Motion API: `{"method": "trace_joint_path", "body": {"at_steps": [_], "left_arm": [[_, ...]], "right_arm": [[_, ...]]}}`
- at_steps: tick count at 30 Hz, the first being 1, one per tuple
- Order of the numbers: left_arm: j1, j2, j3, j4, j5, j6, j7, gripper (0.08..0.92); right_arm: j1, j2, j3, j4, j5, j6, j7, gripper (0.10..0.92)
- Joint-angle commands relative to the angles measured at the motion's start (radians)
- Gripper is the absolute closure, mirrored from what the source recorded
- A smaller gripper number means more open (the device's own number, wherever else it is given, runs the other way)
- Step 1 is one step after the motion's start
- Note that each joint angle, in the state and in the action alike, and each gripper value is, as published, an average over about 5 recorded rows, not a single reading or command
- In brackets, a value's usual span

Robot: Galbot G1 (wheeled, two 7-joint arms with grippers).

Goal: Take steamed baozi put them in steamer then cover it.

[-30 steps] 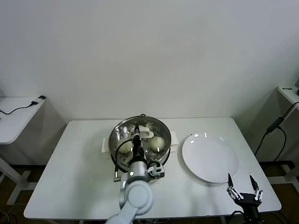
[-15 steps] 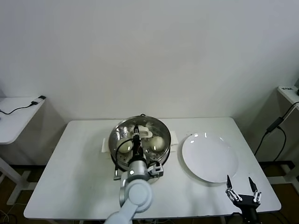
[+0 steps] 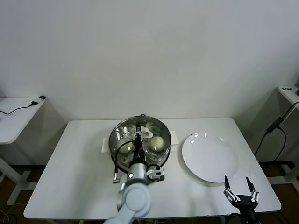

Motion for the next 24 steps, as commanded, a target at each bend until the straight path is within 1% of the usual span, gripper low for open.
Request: {"method": "trace_joint_path", "body": {"at_steps": [1, 5, 6, 8, 11, 12, 14, 16, 19, 22, 24], "left_arm": [[0.082, 0.126, -0.009, -0.195, -0.103, 0.015, 0.035, 0.535], [0.149, 0.178, -0.05, -0.248, -0.18, 0.006, 0.0, 0.414], [0.169, 0.188, -0.066, -0.267, -0.224, -0.005, -0.029, 0.388], [0.209, 0.199, -0.118, -0.297, -0.399, -0.066, -0.139, 0.327], [0.254, 0.186, -0.276, -0.314, -0.752, -0.247, -0.349, 0.245], [0.263, 0.177, -0.353, -0.314, -0.865, -0.31, -0.396, 0.223], [0.278, 0.157, -0.524, -0.315, -1.092, -0.423, -0.45, 0.192], [0.294, 0.148, -0.695, -0.307, -1.344, -0.505, -0.463, 0.182], [0.339, 0.158, -0.891, -0.255, -1.681, -0.624, -0.464, 0.178], [0.434, 0.184, -0.996, -0.175, -1.895, -0.756, -0.438, 0.177], [0.506, 0.197, -1.016, -0.132, -1.973, -0.809, -0.413, 0.177]], "right_arm": [[0.005, 0.0, -0.011, -0.005, -0.003, -0.02, -0.009, 0.203], [0.007, 0.0, -0.018, -0.012, -0.007, -0.021, -0.013, 0.203], [0.007, 0.0, -0.02, -0.009, -0.002, -0.021, -0.012, 0.203], [0.009, -0.001, -0.022, 0.001, 0.016, -0.023, -0.006, 0.203], [0.012, -0.015, -0.025, 0.018, 0.052, -0.009, -0.009, 0.203], [0.012, -0.028, -0.029, 0.021, 0.062, 0.001, -0.013, 0.203], [0.009, -0.061, -0.042, 0.025, 0.082, 0.021, -0.018, 0.203], [0.007, -0.087, -0.057, 0.027, 0.099, 0.022, -0.017, 0.203], [0.02, -0.086, -0.062, 0.012, 0.088, 0.014, -0.027, 0.203], [0.033, -0.08, -0.063, -0.011, 0.056, 0.014, -0.042, 0.203], [0.037, -0.088, -0.068, -0.02, 0.052, 0.015, -0.046, 0.203]]}}
